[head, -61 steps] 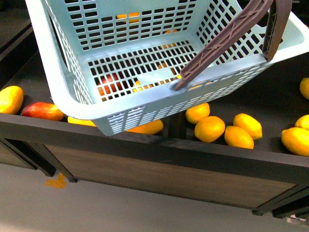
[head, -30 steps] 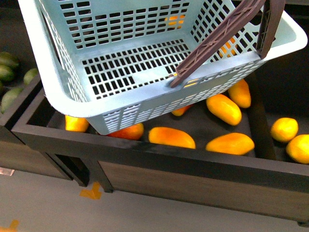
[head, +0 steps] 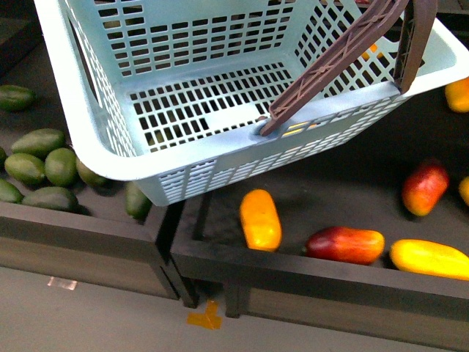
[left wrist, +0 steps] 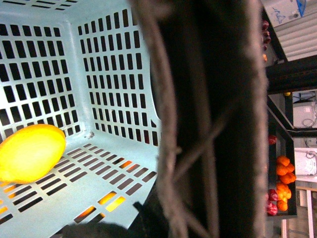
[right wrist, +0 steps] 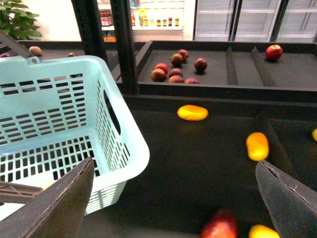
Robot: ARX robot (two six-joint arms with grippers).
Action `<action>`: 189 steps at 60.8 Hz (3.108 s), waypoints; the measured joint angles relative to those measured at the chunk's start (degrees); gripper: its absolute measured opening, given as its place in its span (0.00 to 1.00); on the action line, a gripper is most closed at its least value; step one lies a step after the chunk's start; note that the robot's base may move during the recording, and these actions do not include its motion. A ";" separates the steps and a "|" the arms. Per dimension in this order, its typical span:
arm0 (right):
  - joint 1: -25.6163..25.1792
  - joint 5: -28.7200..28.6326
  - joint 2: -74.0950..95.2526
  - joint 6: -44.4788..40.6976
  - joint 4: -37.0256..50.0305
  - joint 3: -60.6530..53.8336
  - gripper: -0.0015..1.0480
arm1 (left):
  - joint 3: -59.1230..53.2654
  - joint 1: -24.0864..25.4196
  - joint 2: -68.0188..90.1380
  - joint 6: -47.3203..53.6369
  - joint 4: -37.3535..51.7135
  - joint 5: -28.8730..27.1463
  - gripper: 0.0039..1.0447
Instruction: Pick lemon and mango into basket
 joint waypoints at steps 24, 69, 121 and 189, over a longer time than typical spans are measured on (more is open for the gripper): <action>-0.42 15.52 5.18 12.52 -31.43 13.09 0.92 | 0.00 0.35 0.00 0.07 0.00 -0.02 0.04; -17.05 7.43 75.41 16.26 -27.78 55.06 0.92 | 0.00 -0.02 0.00 0.00 0.00 0.26 0.04; -18.18 9.84 94.09 15.26 -31.69 70.03 0.92 | 0.00 0.00 0.00 0.04 0.00 -0.07 0.04; -19.21 -15.17 47.12 12.57 -26.01 38.45 0.61 | 0.00 0.00 0.00 0.02 0.00 0.00 0.04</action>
